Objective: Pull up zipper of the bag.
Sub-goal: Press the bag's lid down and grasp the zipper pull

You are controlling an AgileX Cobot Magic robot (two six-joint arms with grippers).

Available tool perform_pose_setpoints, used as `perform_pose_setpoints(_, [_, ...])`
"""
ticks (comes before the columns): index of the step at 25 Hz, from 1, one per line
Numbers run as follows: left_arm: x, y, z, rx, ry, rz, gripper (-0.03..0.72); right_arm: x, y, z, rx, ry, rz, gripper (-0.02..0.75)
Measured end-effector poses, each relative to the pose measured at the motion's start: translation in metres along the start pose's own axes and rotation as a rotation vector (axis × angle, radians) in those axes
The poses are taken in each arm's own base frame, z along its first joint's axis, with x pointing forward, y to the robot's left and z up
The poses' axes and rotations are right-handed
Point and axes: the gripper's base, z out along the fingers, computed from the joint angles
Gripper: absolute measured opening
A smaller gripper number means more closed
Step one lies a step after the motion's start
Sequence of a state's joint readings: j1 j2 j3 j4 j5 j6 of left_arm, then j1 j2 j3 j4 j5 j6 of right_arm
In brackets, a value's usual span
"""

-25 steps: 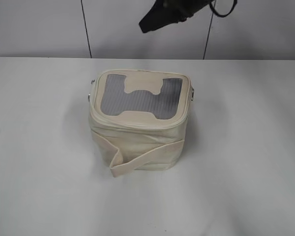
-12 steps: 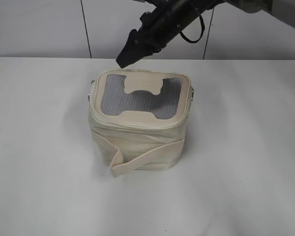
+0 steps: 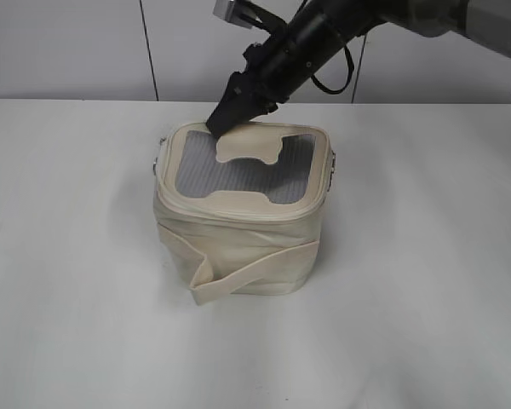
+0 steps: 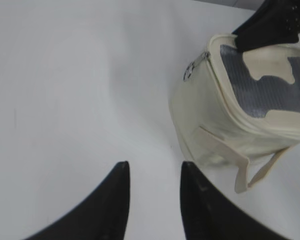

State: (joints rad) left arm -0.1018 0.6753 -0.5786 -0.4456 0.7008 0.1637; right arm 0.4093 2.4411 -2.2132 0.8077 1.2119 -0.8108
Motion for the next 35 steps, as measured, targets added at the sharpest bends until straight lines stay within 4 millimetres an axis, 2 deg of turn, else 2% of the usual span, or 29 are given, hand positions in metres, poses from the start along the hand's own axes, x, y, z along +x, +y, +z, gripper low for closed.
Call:
perform_pose_setpoints(1, [-0.004, 0.001, 0.006, 0.006, -0.006, -0.010, 0.265, 0.000, 0.000, 0.000, -0.001, 0.004, -0.001, 0.136])
perform_pose_setpoints(2, [-0.007, 0.001, 0.013, 0.014, -0.003, -0.016, 0.274, 0.001, 0.000, 0.000, 0.000, 0.007, -0.002, 0.081])
perform_pose_setpoints(3, [-0.010, 0.002, 0.021, 0.026, -0.005, -0.020, 0.287, 0.001, 0.000, 0.000, 0.001, 0.011, -0.001, 0.057])
perform_pose_setpoints(7, [-0.021, 0.007, 0.065, 0.081, 0.041, -0.014, 0.349, 0.001, 0.000, 0.001, -0.004, 0.008, 0.001, 0.055])
perform_pose_setpoints(10, [-0.032, 0.012, 0.100, 0.116, 0.070, 0.028, 0.362, 0.001, 0.001, 0.001, -0.005, 0.009, 0.000, 0.054])
perform_pose_setpoints(17, [-0.062, 0.026, 0.167, 0.084, 0.082, 0.405, 0.365, 0.001, 0.001, 0.001, -0.006, 0.008, 0.000, 0.054])
perform_pose_setpoints(20, [-0.055, 0.021, 0.193, 0.127, 0.137, 0.550, 0.365, 0.001, 0.001, 0.001, -0.006, 0.008, 0.000, 0.054])
perform_pose_setpoints(23, [-0.043, 0.010, 0.209, 0.162, 0.165, 0.664, 0.365, 0.001, 0.001, 0.001, -0.006, 0.008, 0.000, 0.054])
perform_pose_setpoints(27, [-0.035, -0.005, 0.221, 0.197, 0.154, 0.780, 0.365, 0.001, 0.001, 0.001, -0.006, 0.008, 0.000, 0.054])
perform_pose_setpoints(35, [-0.029, -0.003, 0.235, 0.190, 0.167, 0.830, 0.365, 0.001, 0.001, 0.001, -0.006, 0.008, 0.000, 0.051])
